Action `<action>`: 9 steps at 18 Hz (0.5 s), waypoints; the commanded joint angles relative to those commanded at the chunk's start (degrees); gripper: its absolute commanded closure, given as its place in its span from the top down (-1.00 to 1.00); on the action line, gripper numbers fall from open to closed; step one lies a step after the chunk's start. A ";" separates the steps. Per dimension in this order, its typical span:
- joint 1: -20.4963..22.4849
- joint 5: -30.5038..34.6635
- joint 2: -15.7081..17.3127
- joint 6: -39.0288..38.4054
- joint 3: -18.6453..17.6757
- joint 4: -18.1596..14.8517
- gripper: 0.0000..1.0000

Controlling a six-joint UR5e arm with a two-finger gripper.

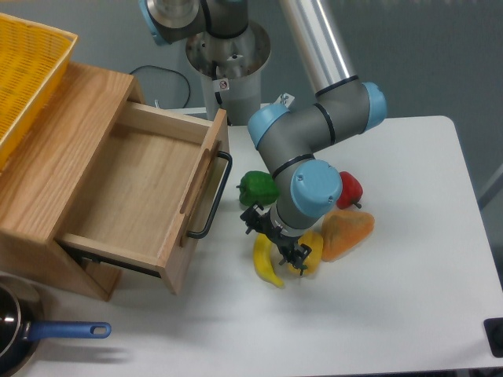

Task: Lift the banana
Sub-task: 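Lower the open gripper over the middle of the yellow banana, then adjust the gripper fingers around the banana beside the yellow pepper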

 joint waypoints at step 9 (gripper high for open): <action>0.18 0.00 -1.14 -0.97 -1.93 0.35 1.00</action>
